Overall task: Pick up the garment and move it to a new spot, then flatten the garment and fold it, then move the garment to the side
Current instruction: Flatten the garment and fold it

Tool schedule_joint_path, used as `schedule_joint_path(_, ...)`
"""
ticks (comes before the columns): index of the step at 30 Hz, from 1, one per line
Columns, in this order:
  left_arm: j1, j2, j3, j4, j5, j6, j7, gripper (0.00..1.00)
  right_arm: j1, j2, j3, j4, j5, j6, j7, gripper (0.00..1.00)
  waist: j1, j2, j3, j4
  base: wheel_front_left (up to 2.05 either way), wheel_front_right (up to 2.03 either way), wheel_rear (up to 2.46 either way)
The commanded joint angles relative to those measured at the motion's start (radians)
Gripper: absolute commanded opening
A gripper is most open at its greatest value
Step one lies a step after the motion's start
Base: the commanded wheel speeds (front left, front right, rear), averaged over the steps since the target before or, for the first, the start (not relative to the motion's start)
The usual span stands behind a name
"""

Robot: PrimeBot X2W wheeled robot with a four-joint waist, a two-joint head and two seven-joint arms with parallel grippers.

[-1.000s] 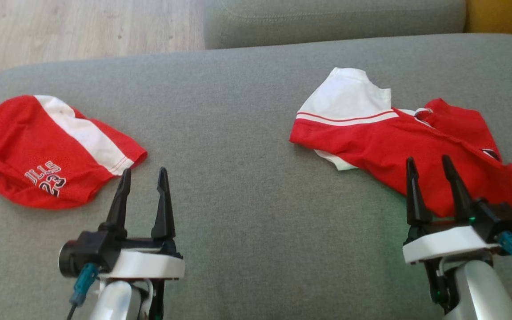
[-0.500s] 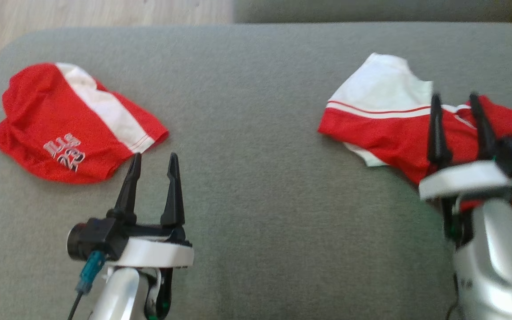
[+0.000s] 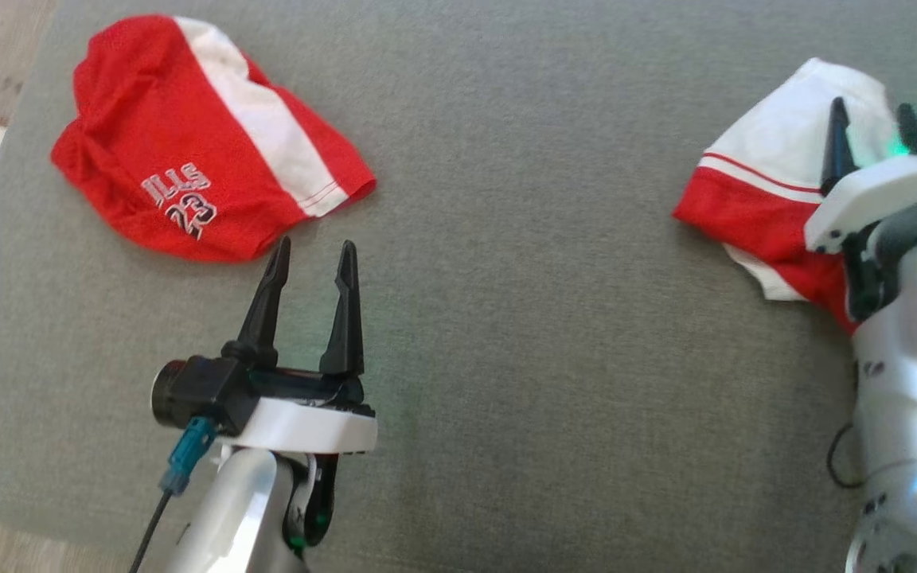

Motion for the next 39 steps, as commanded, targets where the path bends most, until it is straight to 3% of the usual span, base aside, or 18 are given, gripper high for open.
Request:
schedule_joint_path(1, -0.032, 0.005, 0.023, -0.027, -0.007, 0.011, -0.006, 1.00, -0.061, -0.003, -0.011, 0.001, -0.035, 0.007, 0.006, 1.00, -0.0002, 0.0000, 0.026, 0.024, 0.00, 0.00, 0.00)
schedule_joint_path(5, -0.035, 0.005, 0.011, -0.025, -0.012, 0.015, -0.006, 1.00, -0.104, -0.004, -0.069, 0.066, -0.095, 0.007, -0.003, 1.00, -0.0002, 0.0000, 0.035, 0.032, 0.00, 0.00, 0.00)
schedule_joint_path(7, -0.036, 0.005, 0.008, -0.024, -0.014, 0.018, -0.006, 1.00, -0.121, 0.000, -0.082, 0.094, -0.109, 0.007, -0.016, 0.00, -0.0002, 0.0000, 0.037, 0.030, 0.00, 0.00, 0.00)
schedule_joint_path(15, -0.035, 0.005, 0.024, -0.010, -0.004, 0.022, -0.006, 1.00, -0.169, 0.019, -0.028, 0.186, -0.072, 0.007, -0.163, 0.00, -0.0002, 0.0000, -0.004, -0.002, 0.00, 0.00, 0.00)
schedule_joint_path(17, -0.031, 0.005, 0.030, -0.007, 0.000, 0.020, -0.006, 1.00, -0.175, 0.021, 0.051, 0.205, -0.033, 0.007, -0.209, 0.00, -0.0002, 0.0000, -0.025, -0.009, 0.00, 0.00, 0.00)
schedule_joint_path(20, -0.020, 0.005, 0.043, -0.004, 0.000, 0.019, -0.006, 1.00, -0.161, 0.022, 0.253, 0.208, 0.111, 0.007, -0.243, 0.00, -0.0002, 0.0000, -0.062, -0.018, 0.00, 0.00, 0.00)
schedule_joint_path(22, -0.011, 0.005, 0.052, -0.006, 0.002, 0.021, -0.006, 1.00, -0.122, 0.022, 0.406, 0.146, 0.230, 0.007, -0.249, 0.00, -0.0002, 0.0000, -0.086, -0.026, 0.00, 0.00, 0.00)
schedule_joint_path(23, -0.011, 0.005, 0.052, -0.006, 0.002, 0.021, -0.006, 1.00, -0.122, 0.022, 0.406, 0.146, 0.230, 0.007, -0.249, 0.00, -0.0002, 0.0000, -0.086, -0.026, 0.00, 0.00, 0.00)
schedule_joint_path(28, 0.016, 0.005, 0.074, -0.010, 0.007, 0.025, -0.006, 1.00, 0.030, 0.022, 0.683, -0.088, 0.401, 0.007, -0.250, 0.00, -0.0002, 0.0000, -0.138, -0.043, 0.00, 0.00, 0.00)
schedule_joint_path(32, 0.042, 0.005, 0.086, -0.008, 0.010, 0.024, -0.006, 1.00, 0.156, 0.022, 0.826, -0.203, 0.418, 0.007, -0.229, 0.00, -0.0002, 0.0000, -0.175, -0.050, 0.00, 0.00, 0.00)
schedule_joint_path(37, 0.071, 0.005, 0.104, -0.007, 0.014, 0.024, -0.006, 1.00, 0.307, 0.022, 0.905, -0.284, 0.413, 0.007, -0.170, 0.00, -0.0002, 0.0000, -0.213, -0.054, 0.00, 0.00, 0.00)
schedule_joint_path(38, 0.077, 0.005, 0.108, -0.007, 0.015, 0.023, -0.006, 1.00, 0.330, 0.022, 0.915, -0.291, 0.406, 0.007, -0.158, 0.14, -0.0002, 0.0000, -0.219, -0.056, 0.00, 0.00, 0.00)
schedule_joint_path(39, 0.082, 0.005, 0.113, -0.006, 0.017, 0.022, -0.006, 1.00, 0.353, 0.022, 0.925, -0.298, 0.406, 0.007, -0.147, 1.00, -0.0002, 0.0000, -0.224, -0.059, 0.00, 0.00, 0.00)
